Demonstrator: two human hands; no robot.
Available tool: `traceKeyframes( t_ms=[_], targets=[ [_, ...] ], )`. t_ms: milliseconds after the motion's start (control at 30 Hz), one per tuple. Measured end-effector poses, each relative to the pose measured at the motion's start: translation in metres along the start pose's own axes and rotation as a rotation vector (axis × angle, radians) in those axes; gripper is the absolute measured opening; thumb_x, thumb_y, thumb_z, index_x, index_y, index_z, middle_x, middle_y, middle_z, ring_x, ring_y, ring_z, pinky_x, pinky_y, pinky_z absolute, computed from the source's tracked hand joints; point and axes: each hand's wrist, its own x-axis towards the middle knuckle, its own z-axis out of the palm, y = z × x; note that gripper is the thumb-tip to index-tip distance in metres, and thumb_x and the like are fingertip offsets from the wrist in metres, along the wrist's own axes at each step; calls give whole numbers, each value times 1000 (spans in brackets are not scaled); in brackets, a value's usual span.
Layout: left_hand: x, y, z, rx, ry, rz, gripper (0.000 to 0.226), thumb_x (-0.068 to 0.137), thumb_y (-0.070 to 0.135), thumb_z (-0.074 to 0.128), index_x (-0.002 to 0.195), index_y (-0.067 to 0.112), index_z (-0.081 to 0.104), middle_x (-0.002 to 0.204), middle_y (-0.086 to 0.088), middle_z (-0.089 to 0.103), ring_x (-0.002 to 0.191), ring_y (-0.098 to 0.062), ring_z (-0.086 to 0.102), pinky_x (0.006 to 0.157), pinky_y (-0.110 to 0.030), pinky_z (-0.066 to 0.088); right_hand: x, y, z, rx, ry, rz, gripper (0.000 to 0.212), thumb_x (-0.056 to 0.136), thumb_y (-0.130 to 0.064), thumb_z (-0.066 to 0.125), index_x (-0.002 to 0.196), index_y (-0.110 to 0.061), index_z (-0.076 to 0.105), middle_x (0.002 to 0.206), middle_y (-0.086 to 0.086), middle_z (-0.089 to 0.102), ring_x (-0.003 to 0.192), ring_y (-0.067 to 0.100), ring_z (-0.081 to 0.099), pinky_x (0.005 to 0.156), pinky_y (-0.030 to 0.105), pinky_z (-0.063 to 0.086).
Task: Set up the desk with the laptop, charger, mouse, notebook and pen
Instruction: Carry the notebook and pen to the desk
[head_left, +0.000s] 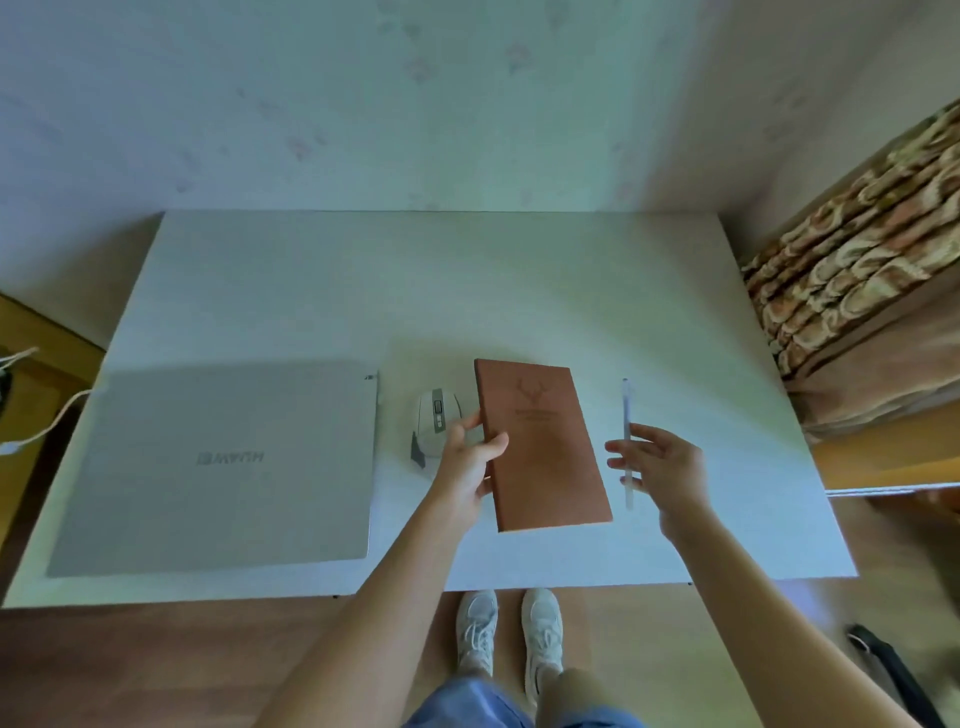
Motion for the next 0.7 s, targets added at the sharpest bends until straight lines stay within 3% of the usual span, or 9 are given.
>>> traceKeyframes(
  t_ms=[133, 200, 233, 300, 367, 433, 533, 633, 700],
  targets=[
    [16, -6, 5, 83, 43, 31, 48, 90, 3, 62, 127, 25, 42, 118, -3, 64, 100, -17, 64, 82, -33, 52, 18, 10, 5, -13, 22, 16, 24, 87, 0, 59, 108, -10, 62, 83, 11, 73, 66, 25, 67, 59, 31, 50],
    [18, -9, 9, 199, 19, 74, 59, 90, 4, 62, 138, 23, 34, 134, -4, 55, 113, -16, 58, 90, -31, 50, 28, 18, 4, -33, 61, 21, 26, 86, 0, 58, 108, -13, 62, 81, 9, 73, 64, 23, 67, 56, 29, 49],
    [19, -11, 11, 333, 1, 98, 69, 90, 8, 62, 146, 23, 25, 147, -3, 42, 126, -18, 49, 100, -34, 45, 33, 22, 3, -51, 88, 17, 27, 86, 0, 58, 108, -15, 63, 80, 8, 73, 64, 23, 68, 57, 29, 49],
    [16, -19, 18, 668, -37, 131, 92, 90, 17, 64, 153, 22, -3, 160, 1, 7, 147, -19, 13, 115, -34, 17, 40, 32, 1, -127, 151, -11, 27, 85, -2, 59, 108, -15, 66, 81, 8, 73, 65, 21, 69, 59, 32, 53],
    [15, -31, 21, 939, -48, 196, 104, 88, 23, 66, 151, 23, -18, 159, -3, -20, 147, -19, -12, 113, -29, 4, 46, 41, -1, -250, 203, -55, 27, 85, -6, 59, 108, -18, 67, 83, 4, 72, 66, 18, 69, 64, 38, 57],
    [18, -42, 21, 1212, -50, 265, 107, 87, 33, 66, 150, 24, -21, 154, -8, -34, 145, -24, -22, 116, -33, 2, 49, 45, -1, -354, 225, -101, 27, 86, -7, 57, 103, -25, 67, 84, 2, 71, 68, 19, 69, 63, 41, 58],
    [23, -51, 18, 1543, 7, 356, 104, 86, 53, 59, 151, 19, -15, 153, -12, -34, 145, -27, -24, 119, -42, 0, 54, 49, -4, -527, 235, -210, 25, 86, -4, 54, 86, -25, 68, 93, 7, 69, 76, 28, 67, 64, 37, 54],
    [27, -52, 19, 1716, 21, 407, 104, 86, 61, 51, 151, 14, -15, 155, -7, -30, 146, -25, -21, 118, -46, -1, 57, 51, -8, -685, 201, -304, 26, 87, 4, 51, 98, -8, 71, 109, 9, 65, 82, 32, 65, 64, 33, 50],
    [29, -52, 20, 1778, 21, 385, 104, 87, 62, 49, 151, 12, -16, 155, -8, -29, 146, -25, -20, 119, -47, 0, 57, 53, -10, -808, 138, -341, 31, 87, 5, 48, 111, -6, 65, 120, 8, 60, 90, 32, 62, 66, 33, 49]
  ],
)
